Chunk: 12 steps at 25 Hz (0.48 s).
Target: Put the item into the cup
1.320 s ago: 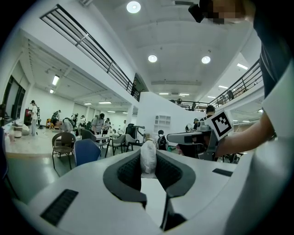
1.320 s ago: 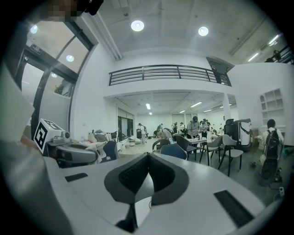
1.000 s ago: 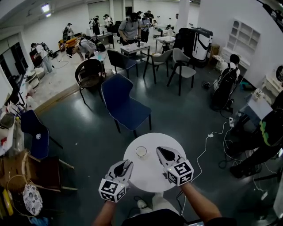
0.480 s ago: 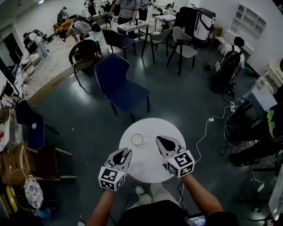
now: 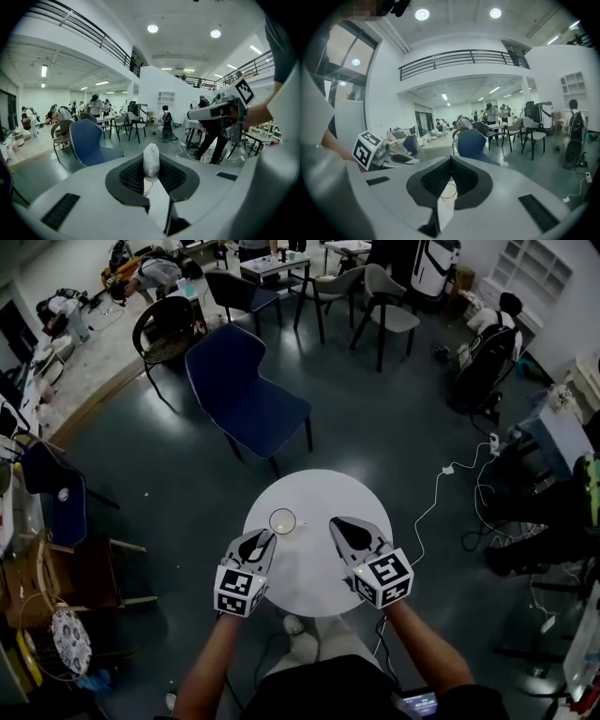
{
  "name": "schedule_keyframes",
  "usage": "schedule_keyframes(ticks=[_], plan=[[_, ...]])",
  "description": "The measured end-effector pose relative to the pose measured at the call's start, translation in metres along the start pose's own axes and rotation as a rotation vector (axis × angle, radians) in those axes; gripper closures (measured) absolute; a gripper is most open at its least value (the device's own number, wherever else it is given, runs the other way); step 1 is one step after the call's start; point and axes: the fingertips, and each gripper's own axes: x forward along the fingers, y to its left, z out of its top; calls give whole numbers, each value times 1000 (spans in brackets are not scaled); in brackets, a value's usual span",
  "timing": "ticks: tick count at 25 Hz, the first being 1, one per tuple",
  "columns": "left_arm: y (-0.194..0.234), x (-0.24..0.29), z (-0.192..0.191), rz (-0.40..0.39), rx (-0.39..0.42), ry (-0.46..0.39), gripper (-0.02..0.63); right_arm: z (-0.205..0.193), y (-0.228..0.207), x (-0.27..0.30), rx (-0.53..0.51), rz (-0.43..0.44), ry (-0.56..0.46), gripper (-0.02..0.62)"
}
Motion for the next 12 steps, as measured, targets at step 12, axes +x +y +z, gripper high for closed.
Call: schedule_keyframes(ticks=[12], plan=[[17, 68, -56, -8, 67, 149, 537, -35, -26, 12, 23, -2, 59, 578]])
